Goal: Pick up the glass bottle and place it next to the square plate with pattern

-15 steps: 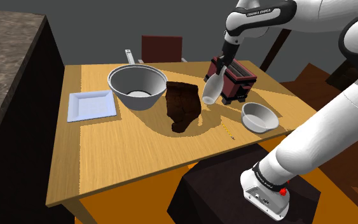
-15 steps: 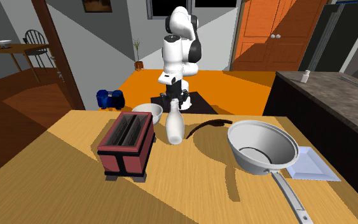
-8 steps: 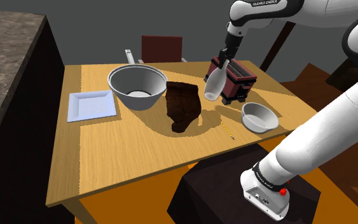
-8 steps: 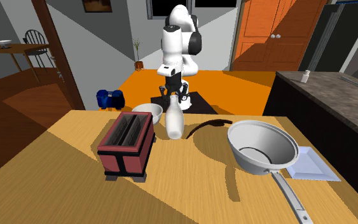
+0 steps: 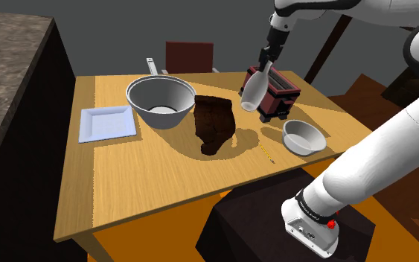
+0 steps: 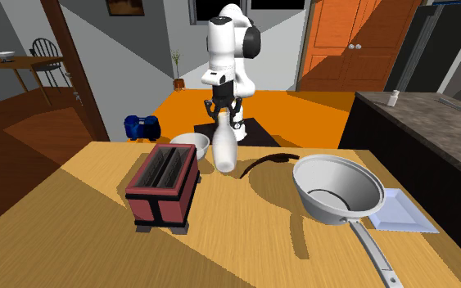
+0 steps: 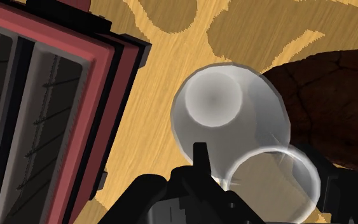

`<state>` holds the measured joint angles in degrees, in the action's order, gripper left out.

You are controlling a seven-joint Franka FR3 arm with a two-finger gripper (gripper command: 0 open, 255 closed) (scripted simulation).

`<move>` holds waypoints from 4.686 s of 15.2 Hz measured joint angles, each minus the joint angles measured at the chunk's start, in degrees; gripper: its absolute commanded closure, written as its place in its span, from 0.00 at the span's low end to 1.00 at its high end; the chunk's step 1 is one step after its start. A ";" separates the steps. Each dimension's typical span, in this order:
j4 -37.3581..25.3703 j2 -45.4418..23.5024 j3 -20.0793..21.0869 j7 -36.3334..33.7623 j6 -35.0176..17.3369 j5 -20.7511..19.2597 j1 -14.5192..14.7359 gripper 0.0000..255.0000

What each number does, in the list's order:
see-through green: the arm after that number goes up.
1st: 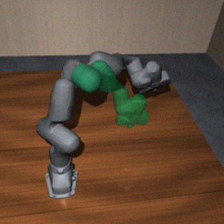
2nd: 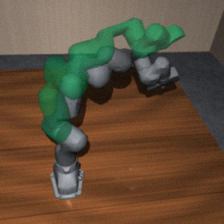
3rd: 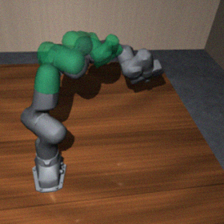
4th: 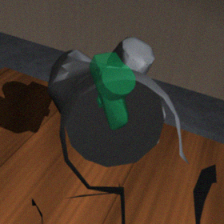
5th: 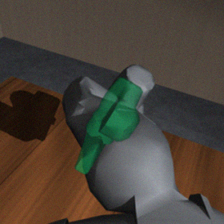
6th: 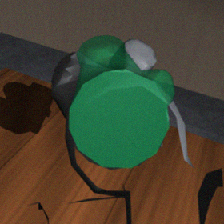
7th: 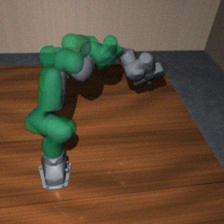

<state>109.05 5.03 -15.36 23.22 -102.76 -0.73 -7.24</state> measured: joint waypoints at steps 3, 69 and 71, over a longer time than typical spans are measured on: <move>-2.27 0.07 0.02 0.00 2.34 -0.01 0.01 1.00; -20.52 -8.05 16.14 -32.94 11.70 1.97 17.14 1.00; -22.25 -10.28 17.18 -35.19 11.44 1.89 18.33 1.00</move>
<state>86.80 -5.25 1.82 -11.97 -91.32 1.16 11.09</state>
